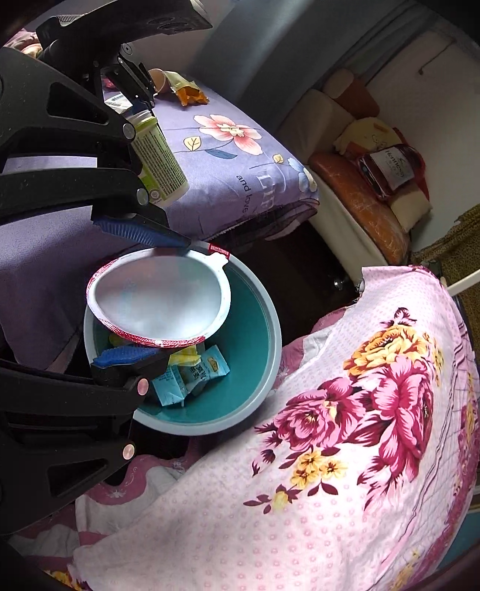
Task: Collect trash
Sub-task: 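Drop the container into the bin from left tool while right tool holds oval cup, then open the right tool to drop the white oval cup into the bin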
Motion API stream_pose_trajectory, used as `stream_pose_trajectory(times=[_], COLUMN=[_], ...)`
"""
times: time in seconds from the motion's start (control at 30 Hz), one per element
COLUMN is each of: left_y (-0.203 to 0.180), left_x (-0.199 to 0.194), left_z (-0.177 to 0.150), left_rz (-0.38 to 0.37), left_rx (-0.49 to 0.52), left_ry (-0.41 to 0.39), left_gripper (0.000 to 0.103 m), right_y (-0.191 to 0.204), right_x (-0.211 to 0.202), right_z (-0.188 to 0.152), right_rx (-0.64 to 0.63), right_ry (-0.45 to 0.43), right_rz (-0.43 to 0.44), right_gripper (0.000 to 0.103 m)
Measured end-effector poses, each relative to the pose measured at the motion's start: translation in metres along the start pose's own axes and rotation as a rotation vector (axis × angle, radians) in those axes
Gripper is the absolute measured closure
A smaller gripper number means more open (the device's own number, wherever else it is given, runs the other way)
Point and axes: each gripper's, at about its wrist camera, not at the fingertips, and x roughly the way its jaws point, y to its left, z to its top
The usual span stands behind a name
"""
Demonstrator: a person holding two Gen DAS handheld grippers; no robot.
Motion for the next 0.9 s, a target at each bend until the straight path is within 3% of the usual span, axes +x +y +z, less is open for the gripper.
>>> stream_pose_trajectory(times=[0.17,0.47,0.63,0.9], left_y=[-0.023,-0.028,-0.024,-0.009], left_x=[0.025,0.047,0.043,0.031], left_z=[0.007,0.009,0.008,0.0], left_rz=[-0.004,0.0,0.013,0.027], left_rx=[0.031,0.02,0.008,-0.024], left_ry=[0.041,0.08,0.058,0.044], left_gripper=[0.047,0.046,0.023,0.012], right_y=[-0.022,-0.03,-0.026,-0.016], right_x=[0.003,0.012,0.019,0.024], right_z=[-0.004,-0.006,-0.007,-0.006], right_rx=[0.031,0.04,0.031,0.008], right_ry=[0.01,0.031,0.046,0.06], right_rz=[-0.016,-0.03,-0.033,-0.046], right_gripper=[0.058,0.058,0.058,0.058])
